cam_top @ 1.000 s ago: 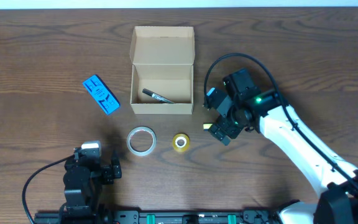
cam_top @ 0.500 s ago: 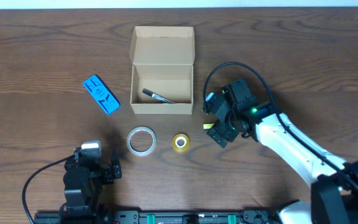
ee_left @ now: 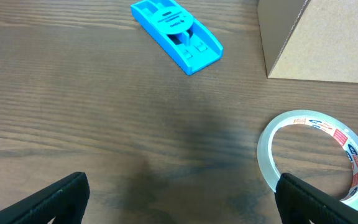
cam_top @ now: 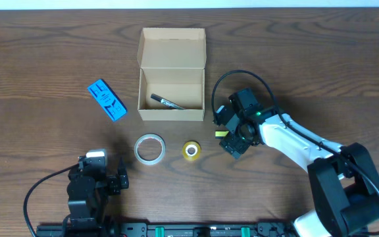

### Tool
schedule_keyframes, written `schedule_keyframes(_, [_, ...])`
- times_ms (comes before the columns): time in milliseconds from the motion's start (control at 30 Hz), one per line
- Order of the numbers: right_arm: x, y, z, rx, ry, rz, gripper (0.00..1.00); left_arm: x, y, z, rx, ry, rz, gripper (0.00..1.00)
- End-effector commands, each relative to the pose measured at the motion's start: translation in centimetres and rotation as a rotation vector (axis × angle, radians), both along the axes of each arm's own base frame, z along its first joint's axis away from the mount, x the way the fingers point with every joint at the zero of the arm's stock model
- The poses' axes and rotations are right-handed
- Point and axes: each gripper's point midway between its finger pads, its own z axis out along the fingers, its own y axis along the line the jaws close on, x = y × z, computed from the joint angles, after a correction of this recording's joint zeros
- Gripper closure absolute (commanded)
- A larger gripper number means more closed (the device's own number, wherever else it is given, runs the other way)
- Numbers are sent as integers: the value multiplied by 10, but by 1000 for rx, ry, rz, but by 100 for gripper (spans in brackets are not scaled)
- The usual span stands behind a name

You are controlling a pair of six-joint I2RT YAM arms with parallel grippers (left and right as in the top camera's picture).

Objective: Pack container
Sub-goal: 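Release the marker and move the right gripper to the yellow highlighter, then grasp the yellow highlighter with the right gripper and lower it into the box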

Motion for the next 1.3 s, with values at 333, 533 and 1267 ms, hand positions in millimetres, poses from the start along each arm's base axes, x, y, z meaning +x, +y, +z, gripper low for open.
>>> schedule_keyframes(333, [-14,-16,-6,-44,89,-242,40,0,0,-3,16,6,-6,5])
schedule_keyframes(533, [-23,-18,-7,-55,131,-332,50,0,0,-3,16,6,-6,5])
schedule_keyframes(1267, [-8,8,51,-67,-3,-322,96,0,0,-3,16,6,-6,5])
